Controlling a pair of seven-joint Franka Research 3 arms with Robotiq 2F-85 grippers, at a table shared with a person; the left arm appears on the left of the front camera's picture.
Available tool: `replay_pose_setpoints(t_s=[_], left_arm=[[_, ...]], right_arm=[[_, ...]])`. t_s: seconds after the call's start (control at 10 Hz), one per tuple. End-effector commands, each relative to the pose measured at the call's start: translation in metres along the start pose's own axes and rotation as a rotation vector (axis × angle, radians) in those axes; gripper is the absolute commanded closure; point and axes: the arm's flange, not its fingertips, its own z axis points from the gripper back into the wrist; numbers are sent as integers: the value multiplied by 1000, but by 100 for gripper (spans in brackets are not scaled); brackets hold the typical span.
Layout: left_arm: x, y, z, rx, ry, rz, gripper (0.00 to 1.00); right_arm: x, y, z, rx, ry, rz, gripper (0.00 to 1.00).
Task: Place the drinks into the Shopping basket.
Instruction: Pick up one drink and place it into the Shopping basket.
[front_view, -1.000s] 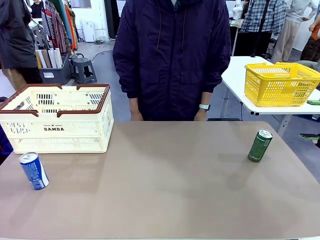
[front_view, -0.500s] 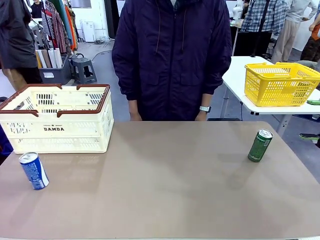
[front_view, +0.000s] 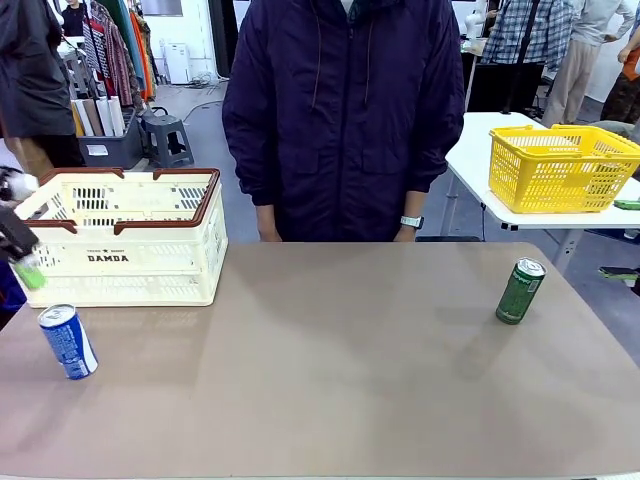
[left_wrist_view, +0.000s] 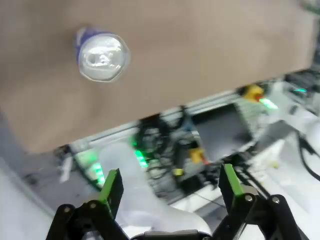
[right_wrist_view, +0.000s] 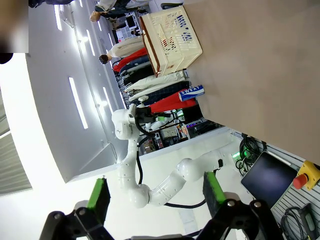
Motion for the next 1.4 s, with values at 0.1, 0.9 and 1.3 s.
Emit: replay_pose_setpoints(t_s=[0.1, 0.9, 1.3], left_arm=[[5, -18, -16, 363, -50, -149, 0], [22, -8, -44, 345, -133, 16, 0], [34, 10, -76, 340, -316, 35, 0]], right_arm=[[-2, 6, 1, 6, 3, -17, 0], [-2, 6, 1, 6, 3, -17, 0], [-2, 6, 1, 6, 3, -17, 0]])
